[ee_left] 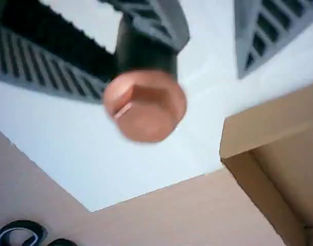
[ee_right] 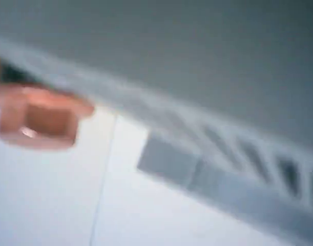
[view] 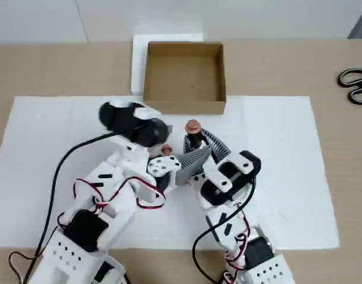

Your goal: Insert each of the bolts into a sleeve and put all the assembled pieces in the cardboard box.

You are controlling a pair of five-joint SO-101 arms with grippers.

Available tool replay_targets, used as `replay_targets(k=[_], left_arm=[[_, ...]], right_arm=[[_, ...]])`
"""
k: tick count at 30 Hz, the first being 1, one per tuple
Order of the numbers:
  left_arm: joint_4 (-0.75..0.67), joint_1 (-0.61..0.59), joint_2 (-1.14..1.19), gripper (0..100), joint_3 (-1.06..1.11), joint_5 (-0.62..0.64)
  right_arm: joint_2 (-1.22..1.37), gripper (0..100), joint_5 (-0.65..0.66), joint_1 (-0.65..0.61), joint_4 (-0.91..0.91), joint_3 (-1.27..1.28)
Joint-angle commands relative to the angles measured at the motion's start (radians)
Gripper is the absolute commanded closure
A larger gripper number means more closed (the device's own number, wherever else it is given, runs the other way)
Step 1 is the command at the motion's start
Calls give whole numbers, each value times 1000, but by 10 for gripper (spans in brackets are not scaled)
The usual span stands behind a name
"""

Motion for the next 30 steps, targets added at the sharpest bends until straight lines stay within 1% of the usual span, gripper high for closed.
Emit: replay_targets(k=[1, 4, 6, 7, 9, 11, 13, 17, 19, 22, 25, 27, 30], left_arm=[[2, -18, -17, 672, -117, -12], [0, -84, -17, 673, -220, -77], [5, -143, -20, 682, -260, -107], [6, -180, -26, 701, -265, -114], [6, -259, -61, 777, -255, -112], [2, -318, -107, 882, -203, -117], [6, -345, -164, 988, -137, -117], [-2, -348, -276, 984, 85, -112], [-40, -350, -338, 995, 197, -112], [-167, -365, -456, 994, 355, -112], [-279, -367, -577, 994, 486, -110], [-288, -368, -644, 994, 544, -110], [-287, -370, -715, 994, 598, -110]], right_arm=[[-22, 994, 8, 13, -4, 6], [-21, 994, 8, 13, -1, 6], [-16, 994, 3, 13, 33, 6], [-22, 994, 3, 13, 68, 6], [-22, 994, 2, 12, 142, 6], [-22, 994, 3, 22, 202, 6], [-15, 994, 8, 68, 251, -21], [4, 995, 8, 248, 400, -175], [59, 995, 8, 309, 455, -265], [229, 995, 8, 328, 461, -425], [507, 995, 5, 328, 452, -617], [733, 995, 5, 328, 421, -738], [1072, 995, 5, 328, 302, -918]])
